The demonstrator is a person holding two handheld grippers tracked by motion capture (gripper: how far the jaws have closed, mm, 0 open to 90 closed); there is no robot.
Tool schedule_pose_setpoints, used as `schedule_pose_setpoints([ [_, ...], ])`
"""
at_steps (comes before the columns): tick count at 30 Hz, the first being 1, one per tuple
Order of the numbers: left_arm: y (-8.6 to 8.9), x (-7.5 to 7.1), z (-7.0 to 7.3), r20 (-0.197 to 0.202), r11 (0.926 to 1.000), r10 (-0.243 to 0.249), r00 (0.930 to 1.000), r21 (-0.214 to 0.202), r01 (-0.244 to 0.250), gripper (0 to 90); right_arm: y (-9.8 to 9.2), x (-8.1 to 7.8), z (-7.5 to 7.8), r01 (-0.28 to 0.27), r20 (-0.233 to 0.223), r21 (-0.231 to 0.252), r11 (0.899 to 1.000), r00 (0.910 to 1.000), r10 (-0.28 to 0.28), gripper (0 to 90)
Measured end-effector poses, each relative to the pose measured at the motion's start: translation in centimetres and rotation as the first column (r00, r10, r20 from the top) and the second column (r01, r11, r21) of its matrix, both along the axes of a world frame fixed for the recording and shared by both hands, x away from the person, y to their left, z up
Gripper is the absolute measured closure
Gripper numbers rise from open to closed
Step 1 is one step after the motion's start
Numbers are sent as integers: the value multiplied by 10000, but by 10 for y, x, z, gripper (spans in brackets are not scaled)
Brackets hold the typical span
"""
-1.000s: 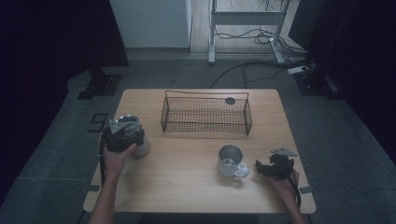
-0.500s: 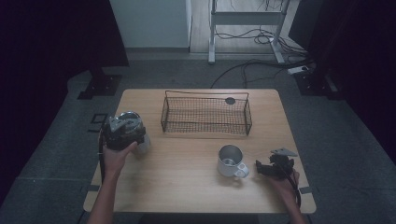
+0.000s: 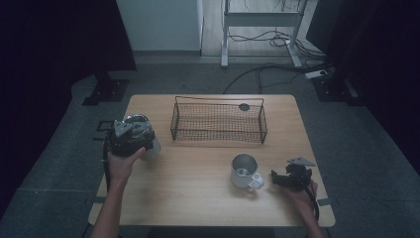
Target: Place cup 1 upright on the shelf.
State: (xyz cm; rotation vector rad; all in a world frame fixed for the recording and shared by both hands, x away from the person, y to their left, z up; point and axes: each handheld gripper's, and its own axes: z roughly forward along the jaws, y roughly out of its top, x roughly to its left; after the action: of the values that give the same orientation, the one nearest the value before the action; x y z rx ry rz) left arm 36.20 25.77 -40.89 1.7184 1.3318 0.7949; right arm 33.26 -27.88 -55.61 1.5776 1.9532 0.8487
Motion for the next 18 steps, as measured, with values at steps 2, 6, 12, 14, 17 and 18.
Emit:
schedule_pose_setpoints([
  [2, -1, -1, 3, 55, 10000, -29, 10000, -17, 29, 43, 0, 0, 0, -1, -2, 0, 10000, 10000, 1, 50],
  [6, -4, -2, 7, 122, 9999, -99, 9999, -27, 99, 43, 0, 0, 0, 1, -2, 0, 10000, 10000, -1, 50],
  [12, -8, -2, 14, 174, 9998, -198, 9997, -34, 198, 43, 0, 0, 0, 1, -3, 2, 10000, 10000, -1, 49],
  [14, -9, -2, 16, 206, 9997, -222, 9995, -29, 223, 43, 0, 0, 0, -1, 3, 13, 10000, 10000, 1, 50],
  [17, -11, -2, 19, 258, 9997, -231, 9994, -58, 233, 43, 0, 0, 0, -8, 5, -8, 10000, 10000, 8, 50],
  [18, -12, -2, 20, 259, 9997, -250, 9994, -50, 251, 43, 0, 0, 0, -11, 12, 4, 10000, 10000, 11, 50],
])
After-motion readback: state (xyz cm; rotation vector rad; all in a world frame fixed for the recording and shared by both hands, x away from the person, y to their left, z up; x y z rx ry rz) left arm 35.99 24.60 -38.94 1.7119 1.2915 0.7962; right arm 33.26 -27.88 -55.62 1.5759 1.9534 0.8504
